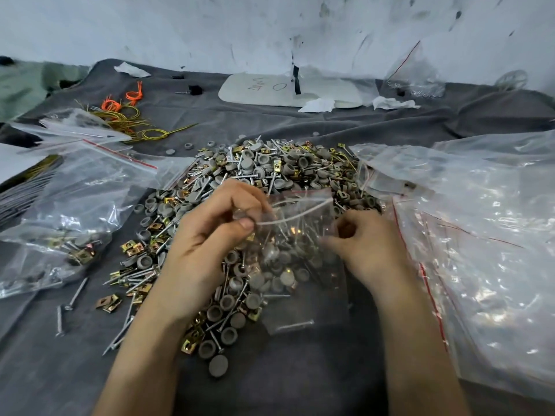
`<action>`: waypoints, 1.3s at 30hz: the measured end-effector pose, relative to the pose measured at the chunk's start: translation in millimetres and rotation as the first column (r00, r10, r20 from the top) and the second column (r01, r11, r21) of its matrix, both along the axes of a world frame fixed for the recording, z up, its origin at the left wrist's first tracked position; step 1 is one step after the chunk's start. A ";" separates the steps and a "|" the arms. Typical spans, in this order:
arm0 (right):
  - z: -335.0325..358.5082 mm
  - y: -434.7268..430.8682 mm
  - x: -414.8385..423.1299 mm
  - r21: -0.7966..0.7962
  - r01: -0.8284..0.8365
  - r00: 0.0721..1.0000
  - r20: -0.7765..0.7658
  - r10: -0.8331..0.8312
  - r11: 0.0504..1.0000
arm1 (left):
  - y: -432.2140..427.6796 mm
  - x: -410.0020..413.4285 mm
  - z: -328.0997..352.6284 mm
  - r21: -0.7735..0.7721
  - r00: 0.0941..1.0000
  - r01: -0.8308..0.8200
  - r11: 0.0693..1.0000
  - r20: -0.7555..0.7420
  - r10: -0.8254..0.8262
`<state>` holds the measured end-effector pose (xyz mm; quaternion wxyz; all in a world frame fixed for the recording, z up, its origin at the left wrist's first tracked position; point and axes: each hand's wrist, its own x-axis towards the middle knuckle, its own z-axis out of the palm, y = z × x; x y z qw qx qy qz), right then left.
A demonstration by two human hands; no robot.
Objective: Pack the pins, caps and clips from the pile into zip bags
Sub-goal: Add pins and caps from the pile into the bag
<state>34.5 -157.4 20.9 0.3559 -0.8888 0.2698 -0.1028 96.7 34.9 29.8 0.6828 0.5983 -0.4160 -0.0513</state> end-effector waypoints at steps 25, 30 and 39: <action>61.8 34.2 -37.4 0.069 -0.346 0.703 0.679 0.210 0.936 | -14.2 -14.6 6.6 0.077 0.986 0.077 0.994 0.143 -0.087; 61.7 25.1 -37.5 0.173 -0.311 0.692 0.715 0.098 0.935 | -10.4 -14.4 6.6 0.051 0.987 0.054 0.997 0.148 -0.061; 4.4 -29.5 -19.8 0.001 0.126 0.992 0.001 -0.126 0.992 | -2.0 -4.8 3.0 -0.117 0.995 0.000 0.993 0.100 0.012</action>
